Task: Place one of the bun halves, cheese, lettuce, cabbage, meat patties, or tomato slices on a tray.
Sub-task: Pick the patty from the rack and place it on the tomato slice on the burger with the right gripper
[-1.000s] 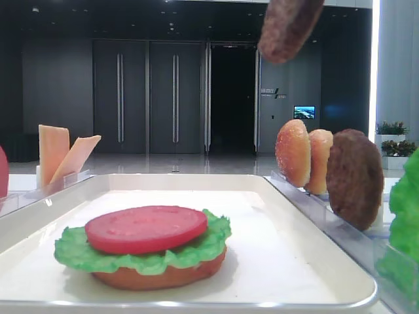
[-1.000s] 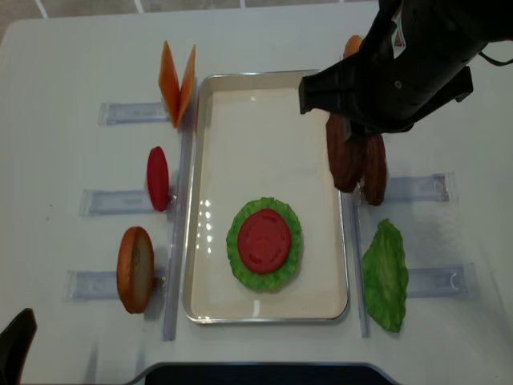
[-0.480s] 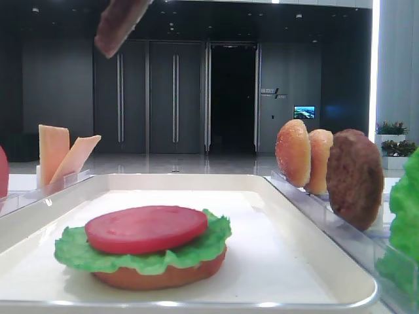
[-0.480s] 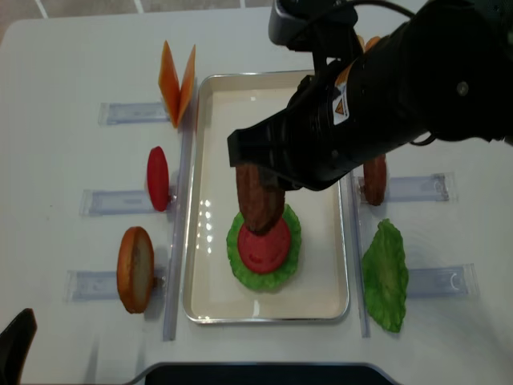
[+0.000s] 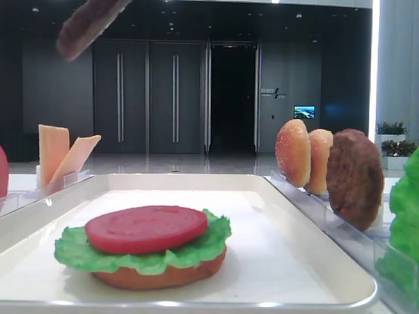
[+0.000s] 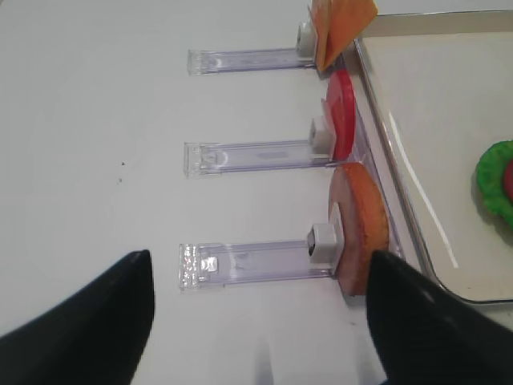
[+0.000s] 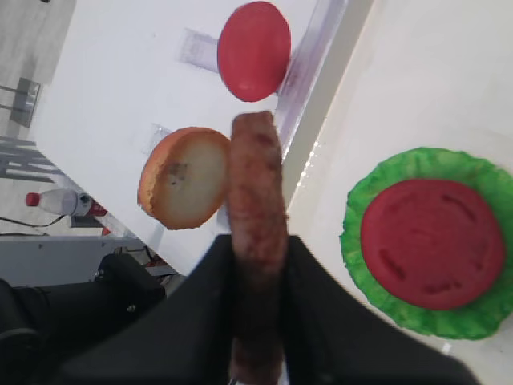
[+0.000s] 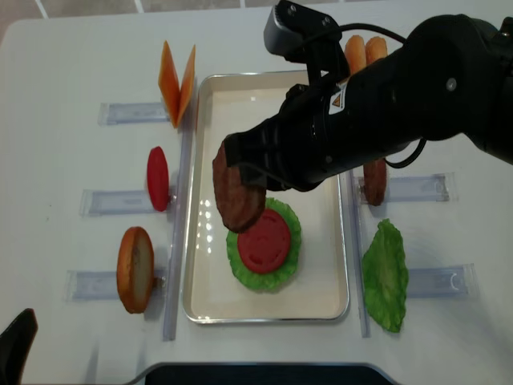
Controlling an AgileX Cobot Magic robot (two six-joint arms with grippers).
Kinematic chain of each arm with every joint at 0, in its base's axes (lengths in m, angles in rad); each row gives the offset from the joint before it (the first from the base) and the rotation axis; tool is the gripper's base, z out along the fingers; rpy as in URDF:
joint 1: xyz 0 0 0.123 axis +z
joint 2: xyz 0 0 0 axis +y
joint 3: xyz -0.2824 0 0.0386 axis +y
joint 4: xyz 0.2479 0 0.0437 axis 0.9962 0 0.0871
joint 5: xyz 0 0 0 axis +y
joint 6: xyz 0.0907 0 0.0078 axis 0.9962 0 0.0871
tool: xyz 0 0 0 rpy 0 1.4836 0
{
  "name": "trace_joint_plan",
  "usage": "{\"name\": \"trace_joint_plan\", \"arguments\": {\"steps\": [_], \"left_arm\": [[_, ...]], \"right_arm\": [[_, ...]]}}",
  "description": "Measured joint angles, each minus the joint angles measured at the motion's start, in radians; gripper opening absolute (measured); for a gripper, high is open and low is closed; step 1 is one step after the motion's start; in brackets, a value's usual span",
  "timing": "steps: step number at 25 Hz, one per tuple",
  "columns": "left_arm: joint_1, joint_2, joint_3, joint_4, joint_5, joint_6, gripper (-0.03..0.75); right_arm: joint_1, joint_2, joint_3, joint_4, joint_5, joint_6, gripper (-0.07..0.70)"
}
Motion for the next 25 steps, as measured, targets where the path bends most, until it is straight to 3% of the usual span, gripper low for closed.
{"name": "trace_joint_plan", "arguments": {"steps": [4, 8, 16, 25], "left_arm": [[0.000, 0.000, 0.000, -0.002, 0.000, 0.000, 0.636], [0.000, 0.000, 0.000, -0.002, 0.000, 0.000, 0.636], [0.000, 0.000, 0.000, -0.002, 0.000, 0.000, 0.636], [0.000, 0.000, 0.000, -0.003, 0.000, 0.000, 0.636]], "right_arm": [[-0.006, 0.049, 0.000, 0.148, 0.011, -0.155, 0.142], [-0.023, 0.103, 0.002, 0.228, 0.042, -0.246, 0.142], [-0.131, 0.137, 0.090, 0.449, 0.044, -0.492, 0.142], [-0.192, 0.173, 0.151, 0.517, 0.080, -0.607, 0.142]]}}
